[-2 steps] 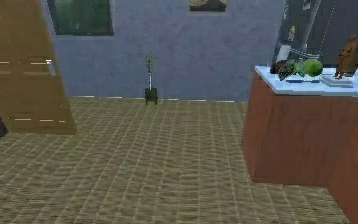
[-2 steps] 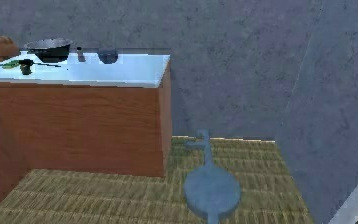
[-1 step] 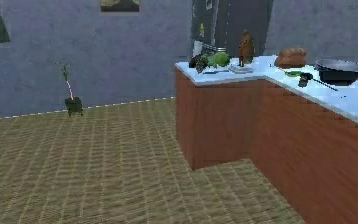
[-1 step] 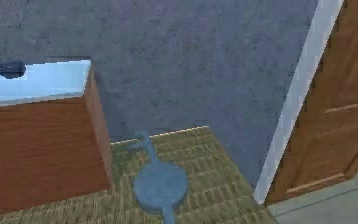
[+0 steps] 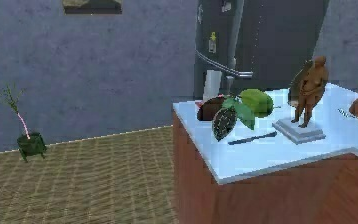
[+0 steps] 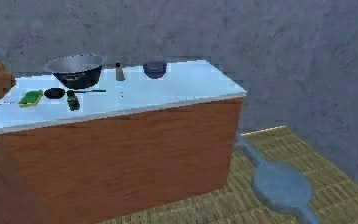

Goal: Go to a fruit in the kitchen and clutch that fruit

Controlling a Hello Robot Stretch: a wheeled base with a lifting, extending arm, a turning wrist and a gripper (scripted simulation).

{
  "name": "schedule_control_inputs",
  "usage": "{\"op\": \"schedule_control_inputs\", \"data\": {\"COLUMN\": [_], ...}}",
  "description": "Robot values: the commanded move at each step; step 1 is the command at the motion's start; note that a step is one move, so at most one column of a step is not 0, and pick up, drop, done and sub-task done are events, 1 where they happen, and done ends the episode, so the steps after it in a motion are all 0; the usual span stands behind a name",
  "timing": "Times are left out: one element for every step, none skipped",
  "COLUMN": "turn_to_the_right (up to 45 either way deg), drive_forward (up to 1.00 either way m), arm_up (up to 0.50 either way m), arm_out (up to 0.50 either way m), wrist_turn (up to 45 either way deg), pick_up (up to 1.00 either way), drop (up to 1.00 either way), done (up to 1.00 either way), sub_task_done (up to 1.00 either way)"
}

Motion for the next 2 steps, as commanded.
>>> {"op": "schedule_control_inputs", "data": {"turn_to_the_right": [-45.0, -30.0], "drive_forward": [0.0, 0.0], "arm_up": [0.0, 0.0], "arm_out": [0.0, 0.0], "wrist_turn": [0.0, 0.0], "pick_up": [0.0, 0.0], "drop": [0.0, 0.0], "done": [0.0, 0.0], "sub_task_done": [0.0, 0.0]}}
